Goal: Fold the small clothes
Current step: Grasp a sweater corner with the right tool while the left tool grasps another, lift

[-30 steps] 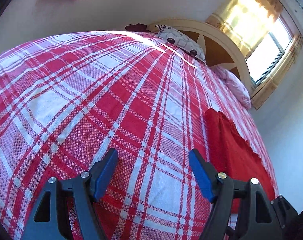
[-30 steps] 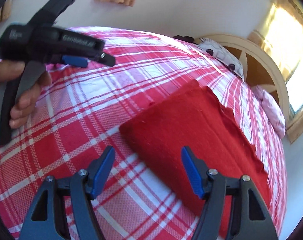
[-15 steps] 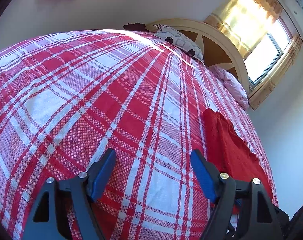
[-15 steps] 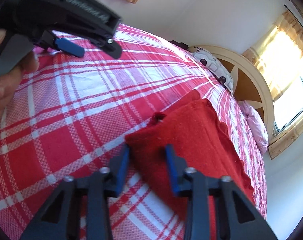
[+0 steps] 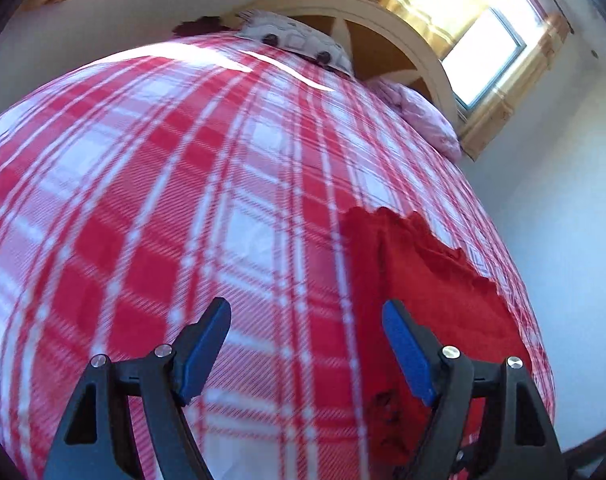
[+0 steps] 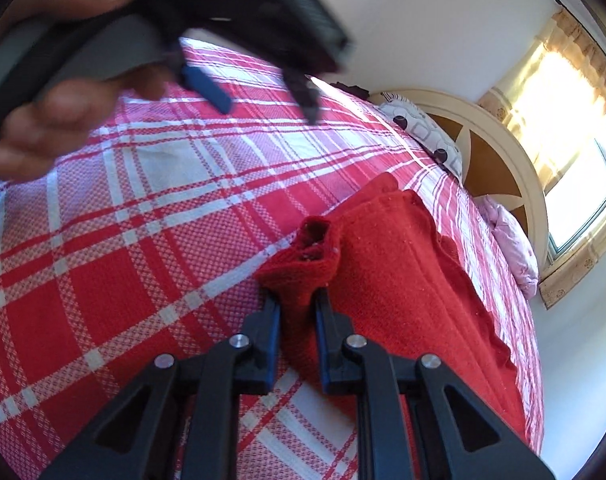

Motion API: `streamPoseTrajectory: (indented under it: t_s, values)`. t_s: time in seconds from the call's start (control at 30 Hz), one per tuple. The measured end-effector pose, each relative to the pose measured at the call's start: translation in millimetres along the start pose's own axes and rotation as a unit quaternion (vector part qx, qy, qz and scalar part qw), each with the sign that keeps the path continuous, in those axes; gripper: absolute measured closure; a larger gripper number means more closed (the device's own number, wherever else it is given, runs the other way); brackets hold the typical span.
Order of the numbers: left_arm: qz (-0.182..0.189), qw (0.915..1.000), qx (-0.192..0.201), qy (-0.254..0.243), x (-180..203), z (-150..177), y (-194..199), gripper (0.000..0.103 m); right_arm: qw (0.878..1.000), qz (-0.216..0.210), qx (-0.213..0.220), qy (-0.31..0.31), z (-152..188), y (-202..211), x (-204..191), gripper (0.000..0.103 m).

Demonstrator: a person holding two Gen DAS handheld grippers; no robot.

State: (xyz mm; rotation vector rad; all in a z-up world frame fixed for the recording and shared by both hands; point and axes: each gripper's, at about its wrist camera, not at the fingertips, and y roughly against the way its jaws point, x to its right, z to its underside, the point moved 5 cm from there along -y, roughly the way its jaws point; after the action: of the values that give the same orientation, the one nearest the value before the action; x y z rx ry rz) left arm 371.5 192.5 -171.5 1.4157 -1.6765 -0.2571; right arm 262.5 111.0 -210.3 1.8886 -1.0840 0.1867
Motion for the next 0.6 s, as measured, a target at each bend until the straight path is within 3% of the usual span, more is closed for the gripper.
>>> streamPoseTrajectory:
  t_s: [0.23, 0.5, 0.6]
  values:
    - [0.027, 0.9984, -0.048, -0.006, 24.8, -25.5, -51.1, 0.024, 1.000, 0.006, 0.004, 0.003, 0.5, -0.9, -2.5, 0.086]
    - [0.066, 0.9930, -0.097, -0.013, 37.5, -34.2, -78.0, 0.024, 1.000, 0.006, 0.007, 0.000, 0.7, 1.3, -5.9, 0.086]
    - [0.062, 0.9918, -0.111, -0.014, 36.2, -32.1, -88.5, 0.024, 1.000, 0.005, 0.008, -0.002, 0.6, 1.2, -5.5, 0.086]
